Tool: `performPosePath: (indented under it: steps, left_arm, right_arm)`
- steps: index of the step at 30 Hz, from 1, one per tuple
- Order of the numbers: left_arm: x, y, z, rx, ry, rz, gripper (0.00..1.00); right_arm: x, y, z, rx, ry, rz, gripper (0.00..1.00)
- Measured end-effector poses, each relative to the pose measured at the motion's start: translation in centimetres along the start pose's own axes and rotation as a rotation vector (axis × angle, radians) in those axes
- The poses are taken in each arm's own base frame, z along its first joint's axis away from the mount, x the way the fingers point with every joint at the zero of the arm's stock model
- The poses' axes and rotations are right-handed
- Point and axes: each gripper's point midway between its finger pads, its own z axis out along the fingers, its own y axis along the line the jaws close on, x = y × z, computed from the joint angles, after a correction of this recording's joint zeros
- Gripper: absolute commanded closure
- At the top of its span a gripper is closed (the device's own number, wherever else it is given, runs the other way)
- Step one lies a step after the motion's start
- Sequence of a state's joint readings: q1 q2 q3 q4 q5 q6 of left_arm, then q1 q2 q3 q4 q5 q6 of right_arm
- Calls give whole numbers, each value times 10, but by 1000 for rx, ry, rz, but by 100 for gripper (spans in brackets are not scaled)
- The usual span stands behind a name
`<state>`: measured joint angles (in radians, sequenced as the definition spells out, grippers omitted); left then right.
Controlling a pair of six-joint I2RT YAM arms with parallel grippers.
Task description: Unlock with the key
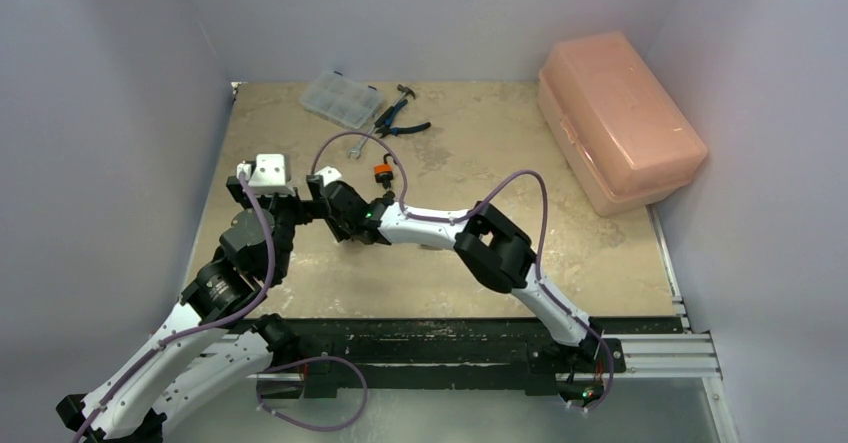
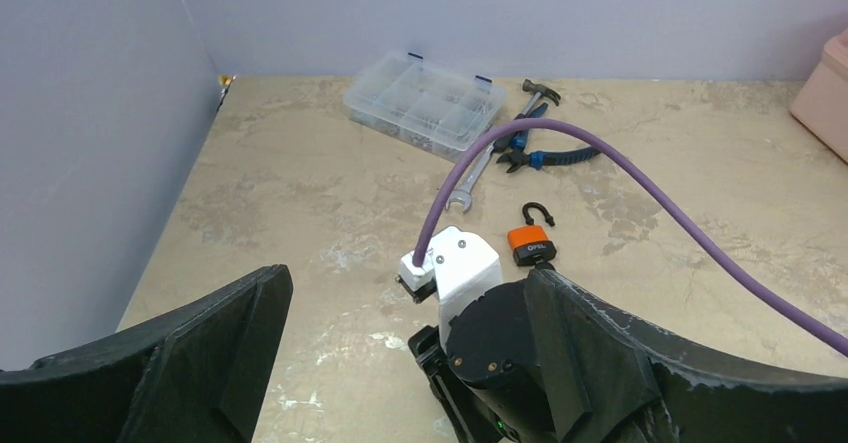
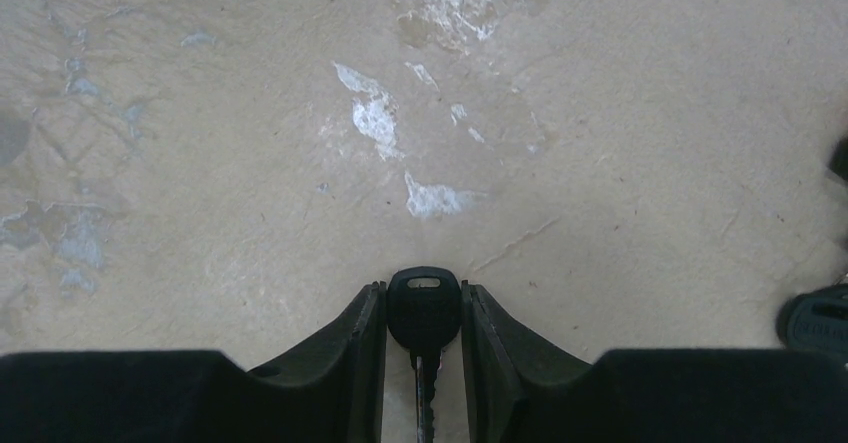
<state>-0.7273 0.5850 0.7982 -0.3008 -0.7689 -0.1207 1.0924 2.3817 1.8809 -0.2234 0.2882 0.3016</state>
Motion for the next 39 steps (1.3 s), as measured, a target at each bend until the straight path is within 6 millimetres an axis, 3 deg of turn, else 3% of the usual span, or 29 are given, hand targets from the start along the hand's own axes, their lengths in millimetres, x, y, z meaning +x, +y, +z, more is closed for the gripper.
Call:
performPosePath:
  steps: [5, 9, 13, 18, 20, 21, 26, 32, 35, 39]
  left_arm:
    - [0, -4, 0, 26, 2, 0, 5]
    - [1, -12, -1, 69, 4, -1, 4]
    - [0, -23, 0, 119, 5, -8, 5]
    - [7, -46, 7, 182, 37, -70, 6]
    - [11, -58, 10, 208, 59, -111, 8]
    - [18, -70, 14, 232, 87, -149, 9]
    - [45, -105, 25, 303, 135, -215, 12]
    - [85, -165, 3, 479, 175, -194, 19]
    - [90, -193, -10, 568, 168, -202, 21]
    - [84, -215, -21, 651, 130, -244, 27]
  right_arm:
    - [5, -6, -16, -6, 25, 43, 84]
    - [-5, -18, -38, -5, 11, 118, 85]
    - [-25, -46, -73, -5, -37, 259, 86]
    - [-41, -100, -118, 14, -110, 483, 87]
    - [-40, -123, -135, 26, -135, 577, 85]
    - [-32, -144, -150, 53, -148, 667, 85]
    - [-17, -163, -181, 56, -175, 813, 85]
    - [1, -194, -223, 74, -247, 998, 85]
    - [3, -205, -247, 72, -309, 1072, 85]
    - [-12, -210, -277, 42, -399, 1131, 85]
